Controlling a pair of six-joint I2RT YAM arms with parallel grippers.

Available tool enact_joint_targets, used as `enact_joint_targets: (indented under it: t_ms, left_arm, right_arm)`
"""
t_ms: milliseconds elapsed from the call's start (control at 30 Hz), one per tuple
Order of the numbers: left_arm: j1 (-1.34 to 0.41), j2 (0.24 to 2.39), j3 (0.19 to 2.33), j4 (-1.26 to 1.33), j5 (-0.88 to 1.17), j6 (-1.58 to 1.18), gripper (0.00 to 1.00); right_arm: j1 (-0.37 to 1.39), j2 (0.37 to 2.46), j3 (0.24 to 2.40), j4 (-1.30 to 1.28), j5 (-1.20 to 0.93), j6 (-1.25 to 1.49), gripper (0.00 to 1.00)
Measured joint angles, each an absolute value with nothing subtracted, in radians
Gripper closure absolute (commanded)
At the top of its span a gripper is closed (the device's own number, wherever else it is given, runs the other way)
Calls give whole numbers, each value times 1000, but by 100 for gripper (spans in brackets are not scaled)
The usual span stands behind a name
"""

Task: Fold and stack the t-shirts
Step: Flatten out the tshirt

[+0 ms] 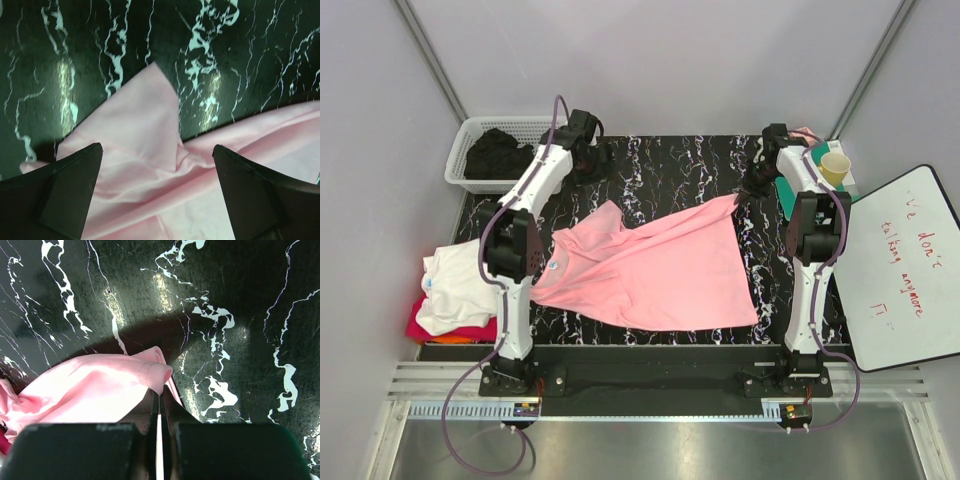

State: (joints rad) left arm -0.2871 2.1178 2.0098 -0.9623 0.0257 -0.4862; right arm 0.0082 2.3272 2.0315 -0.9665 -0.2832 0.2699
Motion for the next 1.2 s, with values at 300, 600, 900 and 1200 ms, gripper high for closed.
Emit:
enact_joint_targets:
  t_ms: [300,600,900,1200]
  left_arm:
    - [-287,2407,2148,-952,46,-482,3]
    - [-276,2435,2198,-956,54,-467,6]
    - [-275,2465,2198,-966,56,-431,56]
    - [-297,2475,2199,-973,79,-399,100]
  right_arm:
    - [8,2331,2039,-966,-293,270,100]
    - [8,2339,2039,-966,-300,270,100]
    - [8,2339,2044,-966,-301,270,100]
    - [7,2340,2055,-967,-300,270,100]
